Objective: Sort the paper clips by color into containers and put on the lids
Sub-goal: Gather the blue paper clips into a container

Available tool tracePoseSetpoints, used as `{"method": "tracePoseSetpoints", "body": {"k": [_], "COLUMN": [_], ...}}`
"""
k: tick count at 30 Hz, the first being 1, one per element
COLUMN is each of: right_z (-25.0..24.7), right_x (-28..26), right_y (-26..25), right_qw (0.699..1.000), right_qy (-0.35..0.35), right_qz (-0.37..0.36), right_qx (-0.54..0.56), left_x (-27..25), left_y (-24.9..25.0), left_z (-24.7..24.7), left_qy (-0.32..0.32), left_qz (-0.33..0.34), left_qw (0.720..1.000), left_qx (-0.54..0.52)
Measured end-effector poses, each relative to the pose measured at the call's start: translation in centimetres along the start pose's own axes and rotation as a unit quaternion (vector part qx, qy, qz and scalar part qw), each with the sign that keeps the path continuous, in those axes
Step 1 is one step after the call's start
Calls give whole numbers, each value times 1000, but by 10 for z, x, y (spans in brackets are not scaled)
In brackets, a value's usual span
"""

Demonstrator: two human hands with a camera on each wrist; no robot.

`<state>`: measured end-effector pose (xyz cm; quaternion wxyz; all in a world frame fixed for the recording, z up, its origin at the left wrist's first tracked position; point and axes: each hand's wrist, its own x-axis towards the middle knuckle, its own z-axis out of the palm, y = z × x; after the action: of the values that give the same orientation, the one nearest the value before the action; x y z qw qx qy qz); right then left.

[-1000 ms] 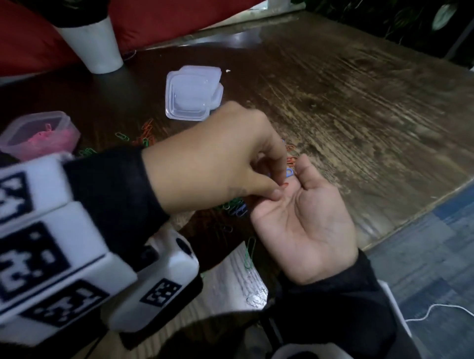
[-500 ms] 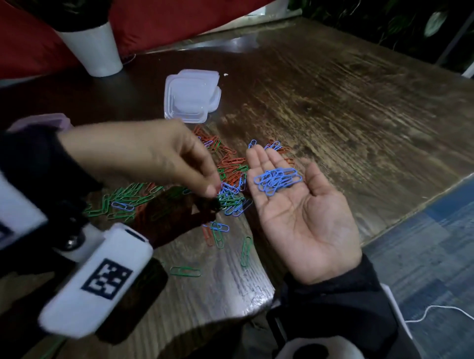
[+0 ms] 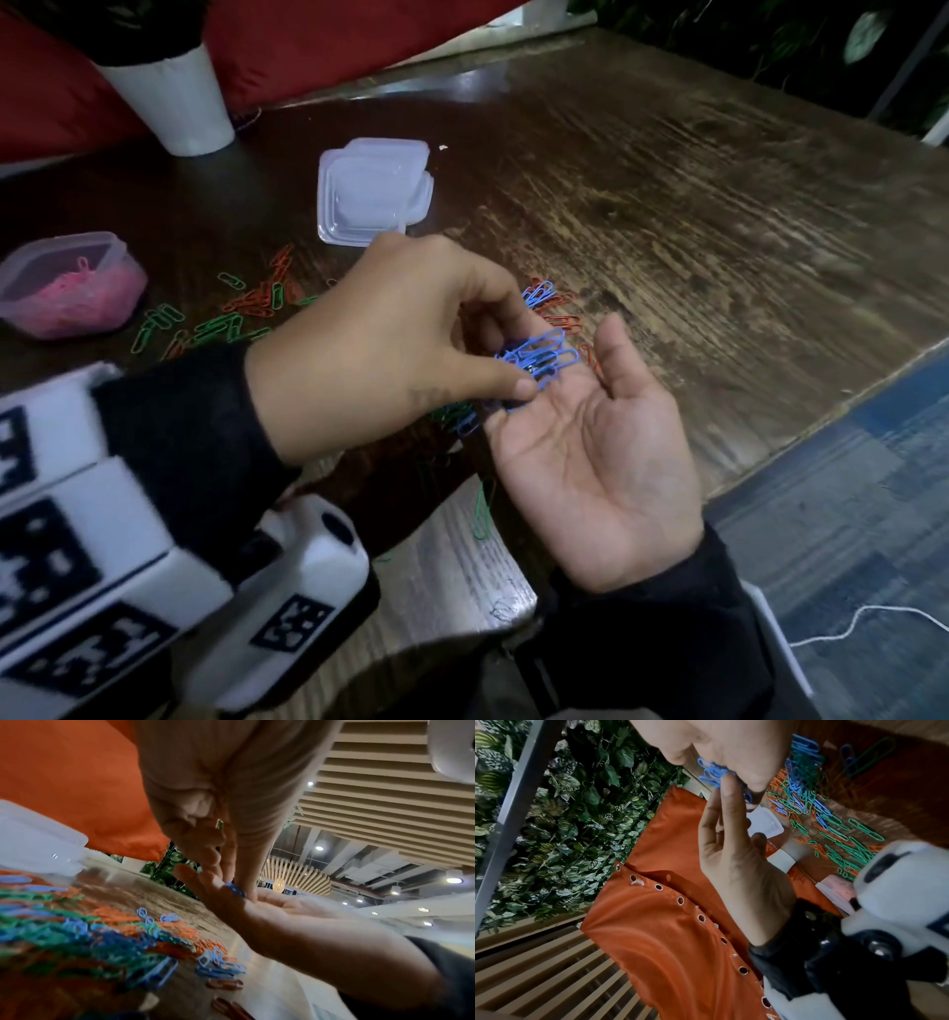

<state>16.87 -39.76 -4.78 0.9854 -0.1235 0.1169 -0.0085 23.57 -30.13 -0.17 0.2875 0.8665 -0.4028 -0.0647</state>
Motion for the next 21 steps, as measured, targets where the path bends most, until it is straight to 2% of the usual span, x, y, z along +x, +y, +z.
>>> {"method": "tracePoseSetpoints", "body": {"k": [5,10,13,15,18,21], "right_z": [-2,-5,-8,-8,-7,-8], "right_x": [1,1,2,3,2,3], "right_y": [1,2,1,1,3,1], "right_qw": [1000,1000,1000,1000,999,998], "right_qy": [2,13,13,-1,-24,-1], "right_qz": [5,4,7,10,13,3], "right_qx": [22,17,18,12,16,55], "left_x": [-17,-24,-26,-26,-22,-7], "left_y": [1,-1,-3,-3,1,2], "left_z": [4,10,13,14,8,-4], "left_qy": [42,61,63,57,52,114], "left_qz": [35,44,27,2,-27,-47], "left_qw": [998,997,997,993,965,948], "left_qx": [-1,-19,-39,-101,-255,-293]}}
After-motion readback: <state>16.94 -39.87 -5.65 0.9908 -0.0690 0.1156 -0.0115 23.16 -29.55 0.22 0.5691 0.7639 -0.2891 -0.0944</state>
